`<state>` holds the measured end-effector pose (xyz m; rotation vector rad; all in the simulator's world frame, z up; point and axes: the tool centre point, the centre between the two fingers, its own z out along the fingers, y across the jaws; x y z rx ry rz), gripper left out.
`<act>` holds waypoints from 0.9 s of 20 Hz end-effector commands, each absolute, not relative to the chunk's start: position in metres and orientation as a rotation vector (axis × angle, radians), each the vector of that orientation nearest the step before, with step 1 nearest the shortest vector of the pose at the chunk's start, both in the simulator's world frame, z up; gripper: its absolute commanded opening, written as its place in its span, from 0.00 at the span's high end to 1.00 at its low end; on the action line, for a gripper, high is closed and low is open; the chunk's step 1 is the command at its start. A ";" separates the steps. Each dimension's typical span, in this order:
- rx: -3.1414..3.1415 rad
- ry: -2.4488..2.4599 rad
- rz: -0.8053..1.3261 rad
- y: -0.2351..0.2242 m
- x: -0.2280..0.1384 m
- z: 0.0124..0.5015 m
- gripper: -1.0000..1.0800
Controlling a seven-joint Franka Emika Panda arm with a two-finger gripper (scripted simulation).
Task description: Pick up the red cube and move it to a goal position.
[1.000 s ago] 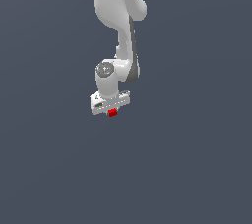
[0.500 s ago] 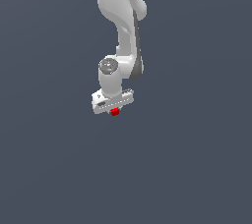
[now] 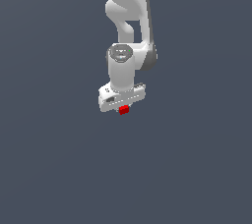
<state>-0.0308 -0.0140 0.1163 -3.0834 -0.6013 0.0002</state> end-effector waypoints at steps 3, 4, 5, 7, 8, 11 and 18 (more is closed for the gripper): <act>-3.084 -0.601 0.000 0.013 -0.012 0.158 1.00; -3.084 -0.601 0.000 0.018 -0.007 0.167 1.00; -3.084 -0.601 0.000 0.024 -0.003 0.176 1.00; -3.084 -0.601 0.000 0.035 0.005 0.192 1.00; -3.084 -0.601 0.000 0.039 0.009 0.199 1.00; -3.084 -0.601 0.000 0.051 0.019 0.218 1.00; -3.084 -0.601 0.000 0.069 0.035 0.245 1.00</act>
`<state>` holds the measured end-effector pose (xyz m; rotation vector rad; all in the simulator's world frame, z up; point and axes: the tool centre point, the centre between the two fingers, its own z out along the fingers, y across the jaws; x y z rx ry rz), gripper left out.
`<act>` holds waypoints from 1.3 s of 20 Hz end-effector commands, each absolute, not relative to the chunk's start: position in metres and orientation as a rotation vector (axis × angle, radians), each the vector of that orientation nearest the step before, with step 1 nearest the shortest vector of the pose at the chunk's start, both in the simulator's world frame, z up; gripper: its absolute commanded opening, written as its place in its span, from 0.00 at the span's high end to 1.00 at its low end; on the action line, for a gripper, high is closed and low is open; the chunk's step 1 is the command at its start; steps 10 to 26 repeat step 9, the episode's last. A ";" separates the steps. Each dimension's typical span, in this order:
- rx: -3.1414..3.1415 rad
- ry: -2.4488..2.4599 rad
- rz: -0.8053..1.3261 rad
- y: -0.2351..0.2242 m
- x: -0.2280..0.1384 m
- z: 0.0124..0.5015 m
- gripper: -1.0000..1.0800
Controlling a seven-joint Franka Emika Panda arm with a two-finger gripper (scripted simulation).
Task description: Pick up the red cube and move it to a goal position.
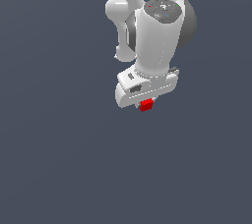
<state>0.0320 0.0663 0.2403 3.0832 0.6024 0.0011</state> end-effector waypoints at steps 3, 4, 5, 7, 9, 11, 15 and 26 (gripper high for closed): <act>3.083 0.601 0.000 0.073 0.038 0.251 1.00; 3.083 0.601 0.000 0.074 0.039 0.252 1.00; 3.083 0.601 0.000 0.074 0.040 0.253 1.00; 3.083 0.601 0.000 0.075 0.041 0.254 1.00; 3.083 0.601 0.000 0.074 0.041 0.253 1.00; 3.083 0.601 0.000 0.074 0.041 0.253 1.00; 3.083 0.601 0.000 0.074 0.041 0.253 1.00; 3.083 0.601 0.000 0.074 0.041 0.253 1.00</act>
